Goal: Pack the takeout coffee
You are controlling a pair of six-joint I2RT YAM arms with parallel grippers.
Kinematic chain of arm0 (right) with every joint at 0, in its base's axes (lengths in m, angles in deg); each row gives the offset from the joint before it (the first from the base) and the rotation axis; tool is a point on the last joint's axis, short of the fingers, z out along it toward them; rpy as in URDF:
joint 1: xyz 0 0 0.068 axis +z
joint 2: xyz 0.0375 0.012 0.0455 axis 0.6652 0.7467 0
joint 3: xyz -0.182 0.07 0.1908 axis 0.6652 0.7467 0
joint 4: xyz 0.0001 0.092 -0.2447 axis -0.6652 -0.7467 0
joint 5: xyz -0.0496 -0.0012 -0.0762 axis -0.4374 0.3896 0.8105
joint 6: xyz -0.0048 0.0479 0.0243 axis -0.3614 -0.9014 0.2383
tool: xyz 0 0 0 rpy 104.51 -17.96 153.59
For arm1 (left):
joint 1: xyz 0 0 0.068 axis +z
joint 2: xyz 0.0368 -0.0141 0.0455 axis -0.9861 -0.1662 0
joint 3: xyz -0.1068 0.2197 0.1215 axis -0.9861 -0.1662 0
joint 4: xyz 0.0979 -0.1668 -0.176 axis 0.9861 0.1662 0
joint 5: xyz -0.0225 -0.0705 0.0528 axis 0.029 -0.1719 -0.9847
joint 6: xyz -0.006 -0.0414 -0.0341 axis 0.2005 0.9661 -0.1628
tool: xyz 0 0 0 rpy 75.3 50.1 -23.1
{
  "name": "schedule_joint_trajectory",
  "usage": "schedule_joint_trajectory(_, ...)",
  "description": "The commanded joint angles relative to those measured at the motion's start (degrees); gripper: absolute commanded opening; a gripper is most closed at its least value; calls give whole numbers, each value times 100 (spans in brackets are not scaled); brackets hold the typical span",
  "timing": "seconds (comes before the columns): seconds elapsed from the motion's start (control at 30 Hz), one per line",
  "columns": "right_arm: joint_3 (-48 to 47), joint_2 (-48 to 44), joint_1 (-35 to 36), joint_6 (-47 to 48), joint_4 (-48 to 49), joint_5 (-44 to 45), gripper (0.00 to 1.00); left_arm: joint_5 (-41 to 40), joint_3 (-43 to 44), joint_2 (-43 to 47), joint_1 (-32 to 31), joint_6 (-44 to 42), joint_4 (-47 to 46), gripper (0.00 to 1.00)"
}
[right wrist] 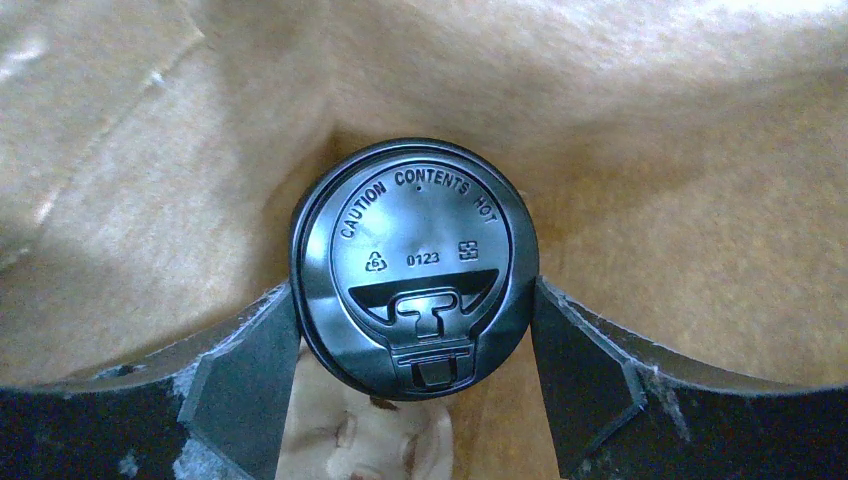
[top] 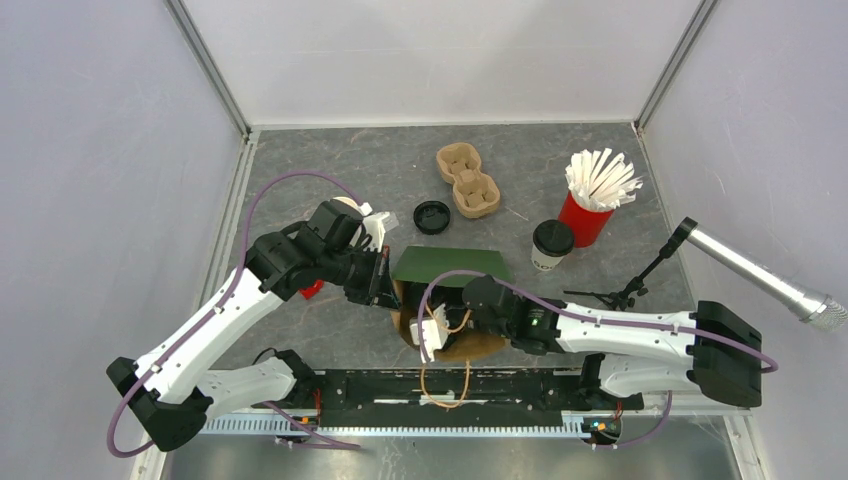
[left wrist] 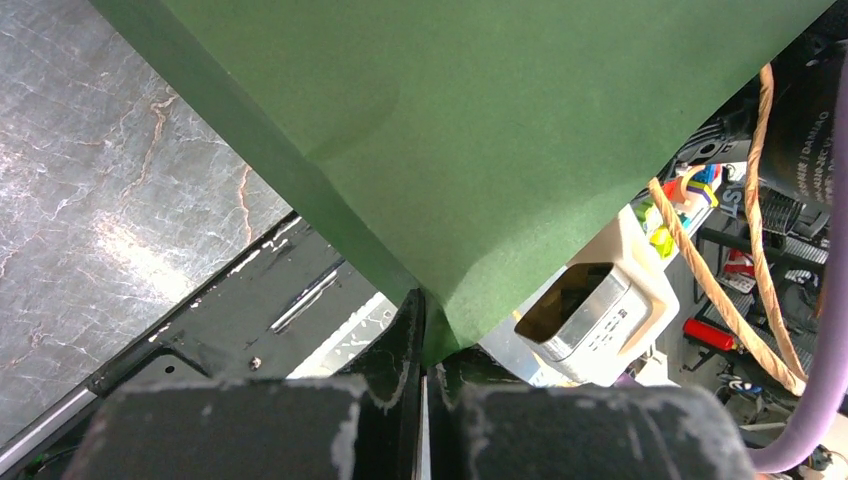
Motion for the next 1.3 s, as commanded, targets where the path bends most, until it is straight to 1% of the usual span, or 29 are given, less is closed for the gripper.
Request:
schedule_joint_trajectory(0.0,108,-358,-83,92,387,241,63,406,40,61,-6,-230,-84,2)
schedule_joint_trajectory(0.13,287,-656,-92,-73,413,251,63,388,52,40,-6,-222,-62,2)
schedule_joint_trajectory(0.4,442,-660,-108,-194,622,395,63,447,41,25,-10,-259,-74,2)
schedule_joint_trajectory(0.53,362,-606,-112,-229,699,229,62,485,32,31,-6,-318,-67,2)
schedule_joint_trajectory(0.77,267,-778,-107,-254,423,-123,62,496,58,-14,-6,-370,-75,2)
schedule_joint_trajectory(0.97,247,-1014,-107,-200,337,-17,62,487,7,16,-6,-377,-62,2)
schedule_joint_trajectory(1.27,331,-1107,-107,-188,712,210,62,469,14,-39,-6,-430,-6,2)
